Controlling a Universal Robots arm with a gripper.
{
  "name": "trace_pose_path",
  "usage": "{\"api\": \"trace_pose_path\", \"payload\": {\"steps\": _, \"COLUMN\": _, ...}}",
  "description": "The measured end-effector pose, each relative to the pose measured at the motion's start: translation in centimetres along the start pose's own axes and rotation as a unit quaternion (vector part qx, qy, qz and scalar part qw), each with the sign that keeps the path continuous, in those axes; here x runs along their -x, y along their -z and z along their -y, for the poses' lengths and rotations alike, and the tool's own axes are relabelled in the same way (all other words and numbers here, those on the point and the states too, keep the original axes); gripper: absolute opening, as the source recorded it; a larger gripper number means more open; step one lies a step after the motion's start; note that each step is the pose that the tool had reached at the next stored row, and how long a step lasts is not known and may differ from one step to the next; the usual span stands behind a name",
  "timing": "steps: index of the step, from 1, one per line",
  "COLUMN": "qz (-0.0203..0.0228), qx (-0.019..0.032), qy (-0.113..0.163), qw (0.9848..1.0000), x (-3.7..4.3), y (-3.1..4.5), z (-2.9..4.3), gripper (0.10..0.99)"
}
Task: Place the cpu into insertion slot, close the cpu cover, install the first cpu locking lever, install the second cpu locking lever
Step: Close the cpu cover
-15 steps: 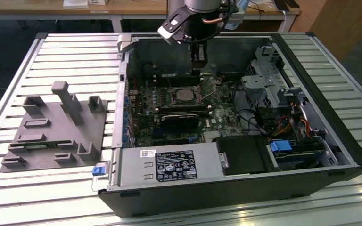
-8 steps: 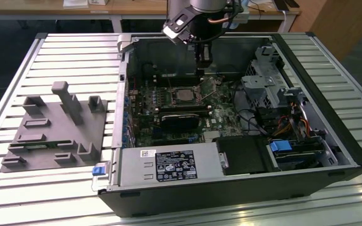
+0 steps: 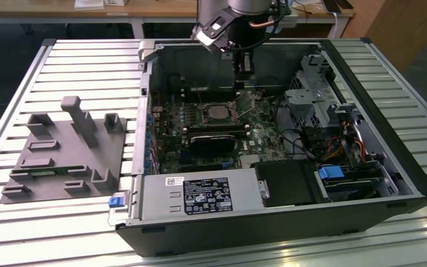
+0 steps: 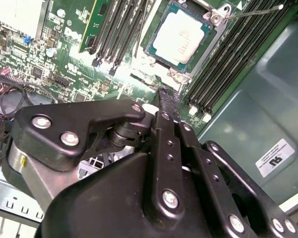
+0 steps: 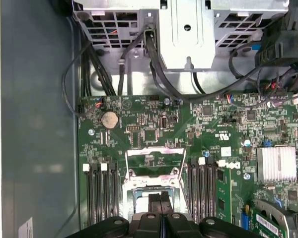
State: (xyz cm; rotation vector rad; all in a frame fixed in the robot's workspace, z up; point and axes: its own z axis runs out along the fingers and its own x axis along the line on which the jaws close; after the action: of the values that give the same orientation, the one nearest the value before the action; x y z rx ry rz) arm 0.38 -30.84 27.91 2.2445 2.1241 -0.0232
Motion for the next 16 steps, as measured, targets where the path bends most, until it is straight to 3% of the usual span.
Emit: {"api": "trace_pose_path", "payload": {"steps": 16, "qz": 0.0, "qx": 0.0, "qy": 0.0, "qw": 1.0, "x": -0.07, "y": -0.06, "z": -1.32, "gripper": 0.106}}
